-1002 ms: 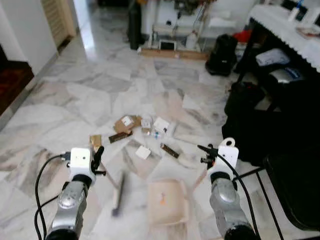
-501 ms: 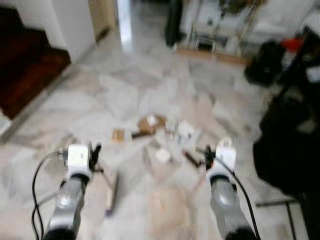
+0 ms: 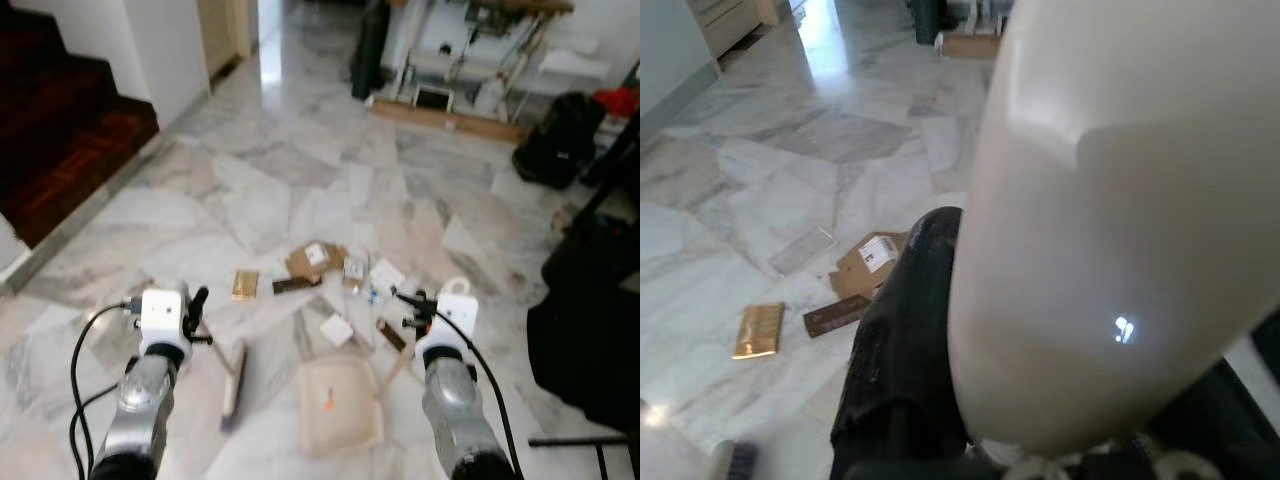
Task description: Sweep floor
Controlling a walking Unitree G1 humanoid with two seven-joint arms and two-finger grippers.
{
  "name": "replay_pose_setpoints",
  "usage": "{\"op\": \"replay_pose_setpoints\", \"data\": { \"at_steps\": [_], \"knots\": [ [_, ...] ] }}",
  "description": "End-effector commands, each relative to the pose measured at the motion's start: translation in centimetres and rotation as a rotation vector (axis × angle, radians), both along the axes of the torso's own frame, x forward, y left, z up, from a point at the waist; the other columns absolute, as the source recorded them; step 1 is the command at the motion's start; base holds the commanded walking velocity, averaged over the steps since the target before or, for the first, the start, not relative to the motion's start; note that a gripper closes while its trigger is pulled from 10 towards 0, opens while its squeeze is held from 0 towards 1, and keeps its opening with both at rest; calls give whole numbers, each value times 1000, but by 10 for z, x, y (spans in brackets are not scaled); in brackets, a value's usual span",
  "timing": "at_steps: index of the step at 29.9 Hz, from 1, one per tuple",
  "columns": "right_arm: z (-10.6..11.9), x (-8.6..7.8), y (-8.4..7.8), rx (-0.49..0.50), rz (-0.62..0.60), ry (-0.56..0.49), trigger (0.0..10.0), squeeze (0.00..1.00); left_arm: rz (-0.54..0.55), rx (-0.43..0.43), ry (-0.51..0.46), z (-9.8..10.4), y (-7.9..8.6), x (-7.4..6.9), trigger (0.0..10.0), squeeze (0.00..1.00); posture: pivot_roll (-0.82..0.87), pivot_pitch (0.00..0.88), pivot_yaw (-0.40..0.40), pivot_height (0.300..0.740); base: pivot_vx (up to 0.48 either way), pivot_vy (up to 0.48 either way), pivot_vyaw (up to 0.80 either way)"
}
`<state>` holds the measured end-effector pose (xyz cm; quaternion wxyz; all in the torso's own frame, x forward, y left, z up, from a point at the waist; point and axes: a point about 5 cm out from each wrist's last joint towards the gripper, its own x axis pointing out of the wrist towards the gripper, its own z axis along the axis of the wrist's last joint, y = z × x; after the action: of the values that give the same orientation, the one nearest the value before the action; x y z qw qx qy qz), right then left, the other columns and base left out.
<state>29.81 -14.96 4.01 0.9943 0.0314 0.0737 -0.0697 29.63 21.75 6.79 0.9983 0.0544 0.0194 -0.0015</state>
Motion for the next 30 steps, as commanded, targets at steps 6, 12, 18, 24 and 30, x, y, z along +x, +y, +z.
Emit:
{"op": "replay_pose_setpoints", "data": {
  "at_steps": [6, 12, 18, 24, 30],
  "knots": [
    [2, 2, -6, -5, -18, 2, 10000, 0, -27, -5, -37, 7, -7, 4, 10000, 0, -5, 66, -29, 740, 306, 0, -667],
    [2, 2, -5, 1, -18, -1, 10000, 0, -28, -5, -37, 7, -7, 4, 10000, 0, -5, 66, -29, 740, 310, 0, -729],
    [4, 3, -3, 11, -18, -14, 10000, 0, -31, -5, -37, 7, -7, 4, 10000, 0, 0, 58, -27, 740, 312, 0, 0],
    [4, 4, -4, 12, -21, -8, 10000, 0, -36, -7, -38, 7, -7, 5, 10000, 0, -1, 57, -27, 740, 307, 0, -406],
    [5, 4, -4, 12, -21, -23, 10000, 0, -40, -6, -38, 8, -9, 5, 10000, 0, -2, 51, -26, 740, 305, 0, -133]
  ]
}}
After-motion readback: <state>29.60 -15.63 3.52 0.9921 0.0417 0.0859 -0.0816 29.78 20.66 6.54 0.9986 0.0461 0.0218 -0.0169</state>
